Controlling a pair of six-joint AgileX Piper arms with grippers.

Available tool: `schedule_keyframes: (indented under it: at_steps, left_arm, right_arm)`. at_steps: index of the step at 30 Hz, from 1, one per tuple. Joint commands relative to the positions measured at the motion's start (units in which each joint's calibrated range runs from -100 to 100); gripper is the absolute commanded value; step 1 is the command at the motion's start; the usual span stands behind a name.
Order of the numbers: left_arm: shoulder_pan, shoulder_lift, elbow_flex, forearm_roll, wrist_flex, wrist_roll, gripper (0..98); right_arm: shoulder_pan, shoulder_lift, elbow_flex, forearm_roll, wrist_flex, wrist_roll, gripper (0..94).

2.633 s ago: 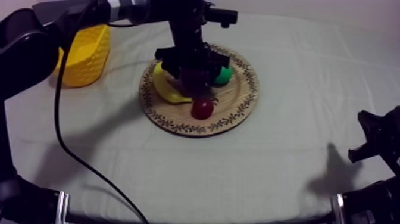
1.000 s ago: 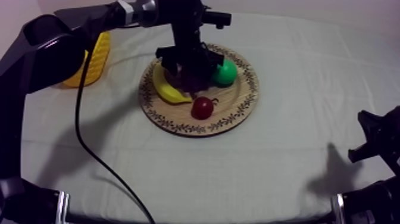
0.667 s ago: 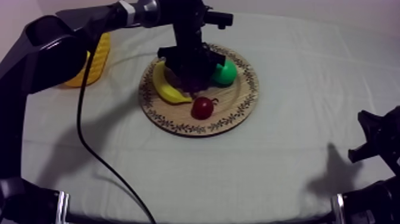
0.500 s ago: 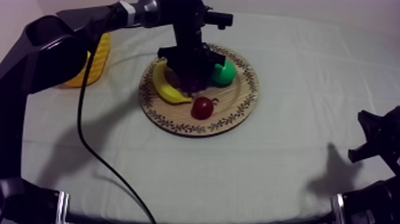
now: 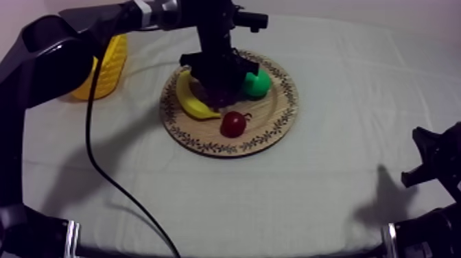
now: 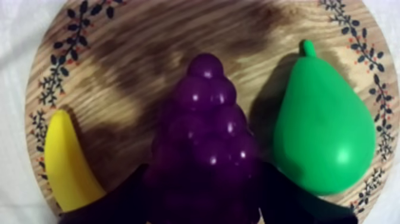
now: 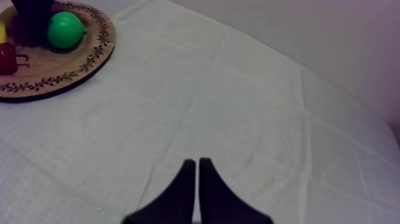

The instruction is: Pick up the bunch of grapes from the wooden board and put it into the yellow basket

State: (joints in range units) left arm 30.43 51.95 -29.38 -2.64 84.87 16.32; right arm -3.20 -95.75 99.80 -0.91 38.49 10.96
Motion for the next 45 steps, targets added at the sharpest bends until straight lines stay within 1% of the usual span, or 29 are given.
schedule_keyframes:
  at_steps: [1, 6, 13, 21, 33, 39, 45]
  left_arm:
    - [0.04, -1.48, 1.2, -0.06, -0.41, -0.07, 53.5]
    - [0.11, -5.46, 2.98, -0.03, -0.53, -0.47, 53.7]
    - [0.39, -11.54, 4.47, -0.29, 1.62, -0.39, 53.7]
    - [0.74, -18.18, 6.92, -0.07, 2.64, -0.11, 53.8]
    - [0.79, -24.17, 8.82, -0.08, 4.29, -0.1, 54.3]
    - [-0.51, -25.34, 10.13, -0.21, 4.42, -1.0, 54.4]
    - [-2.86, -26.29, 11.01, -0.91, 4.44, -2.63, 54.9]
  right_arm:
    - [-0.02, -0.01, -0.02, 0.0, -0.03, 0.0, 0.3]
    - [-0.02, -0.01, -0.02, 0.0, -0.03, 0.0, 0.3]
    - [-0.02, -0.01, -0.02, 0.0, -0.03, 0.0, 0.3]
    - [-0.02, -0.01, -0.02, 0.0, -0.03, 0.0, 0.3]
    - [-0.02, -0.01, -0.02, 0.0, -0.03, 0.0, 0.3]
    - [-0.02, -0.01, -0.02, 0.0, -0.03, 0.0, 0.3]
    - [-0.02, -0.01, -0.02, 0.0, -0.03, 0.0, 0.3]
